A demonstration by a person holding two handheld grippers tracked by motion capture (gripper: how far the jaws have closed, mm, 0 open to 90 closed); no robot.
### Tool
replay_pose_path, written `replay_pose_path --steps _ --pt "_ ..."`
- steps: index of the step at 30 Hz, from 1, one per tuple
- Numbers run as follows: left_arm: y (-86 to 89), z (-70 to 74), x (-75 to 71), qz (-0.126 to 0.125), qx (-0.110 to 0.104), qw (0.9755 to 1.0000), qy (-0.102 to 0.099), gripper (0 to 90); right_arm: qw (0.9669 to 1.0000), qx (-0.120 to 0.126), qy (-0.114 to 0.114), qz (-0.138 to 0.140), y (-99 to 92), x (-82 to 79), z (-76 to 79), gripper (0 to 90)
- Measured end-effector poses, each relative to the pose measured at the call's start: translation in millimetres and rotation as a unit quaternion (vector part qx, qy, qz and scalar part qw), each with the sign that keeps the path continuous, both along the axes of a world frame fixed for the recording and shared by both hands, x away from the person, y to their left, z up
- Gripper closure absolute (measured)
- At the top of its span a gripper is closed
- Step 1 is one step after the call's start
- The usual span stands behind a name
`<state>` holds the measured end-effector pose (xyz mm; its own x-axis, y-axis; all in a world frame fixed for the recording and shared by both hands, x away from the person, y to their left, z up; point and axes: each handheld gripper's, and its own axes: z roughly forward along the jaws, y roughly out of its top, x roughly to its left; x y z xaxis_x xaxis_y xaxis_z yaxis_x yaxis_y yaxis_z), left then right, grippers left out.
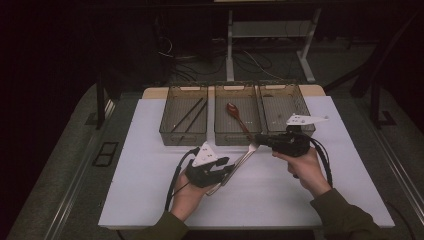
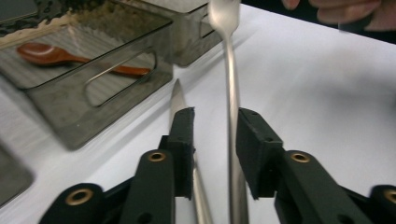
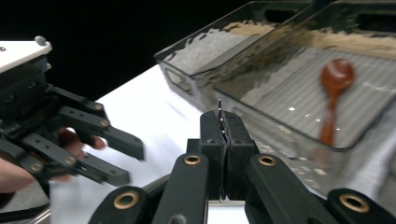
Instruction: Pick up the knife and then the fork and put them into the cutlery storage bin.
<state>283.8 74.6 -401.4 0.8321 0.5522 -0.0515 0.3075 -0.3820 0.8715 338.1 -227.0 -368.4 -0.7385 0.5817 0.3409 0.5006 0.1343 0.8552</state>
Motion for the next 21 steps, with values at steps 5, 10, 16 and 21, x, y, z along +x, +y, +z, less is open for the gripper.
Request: replay_pose_path --steps 5,10,16,21 --pt "28.9 0.0 -0.7 -0.006 -0.006 1.0000 0.000 55.8 0.9998 -0.003 -0.006 -0.017 -18.1 2.8 7.8 87.5" --pt "59.8 -5.2 -3.9 -0.004 -0.021 0.9997 0.007 46.1 0.9994 -0.011 -0.007 -0.033 -34.4 5.8 15.5 87.5" --pt "85.5 -18.3 -8.9 -0.006 -0.024 0.9996 0.014 32.9 0.9981 -0.023 -0.013 -0.056 -56.8 12.5 28.3 87.5" --pt "94.3 -25.5 -11.0 0.001 -0.021 0.9995 0.023 18.9 0.9966 -0.028 -0.018 -0.075 -72.7 22.0 41.3 87.5"
